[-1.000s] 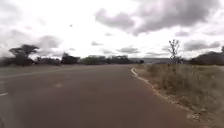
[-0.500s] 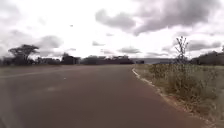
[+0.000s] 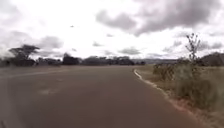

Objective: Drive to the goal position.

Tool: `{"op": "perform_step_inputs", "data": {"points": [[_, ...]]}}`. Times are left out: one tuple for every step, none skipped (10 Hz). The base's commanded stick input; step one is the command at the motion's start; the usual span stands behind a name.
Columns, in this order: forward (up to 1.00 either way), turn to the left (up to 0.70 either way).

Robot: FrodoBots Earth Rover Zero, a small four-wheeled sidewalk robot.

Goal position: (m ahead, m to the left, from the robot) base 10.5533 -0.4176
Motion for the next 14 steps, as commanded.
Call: {"op": "perform_step_inputs", "data": {"points": [[0.69, 0.00], [0.69, -0.10], [0.69, -0.14], [0.69, -0.14], [0.69, -0.14], [0.69, -0.14], [0.69, -0.14], [0.69, -0.14], [0.69, -0.14], [0.69, -0.14], [0.69, -0.08], [0.69, -0.01], [0.69, 0.00], [0.69, 0.00]]}}
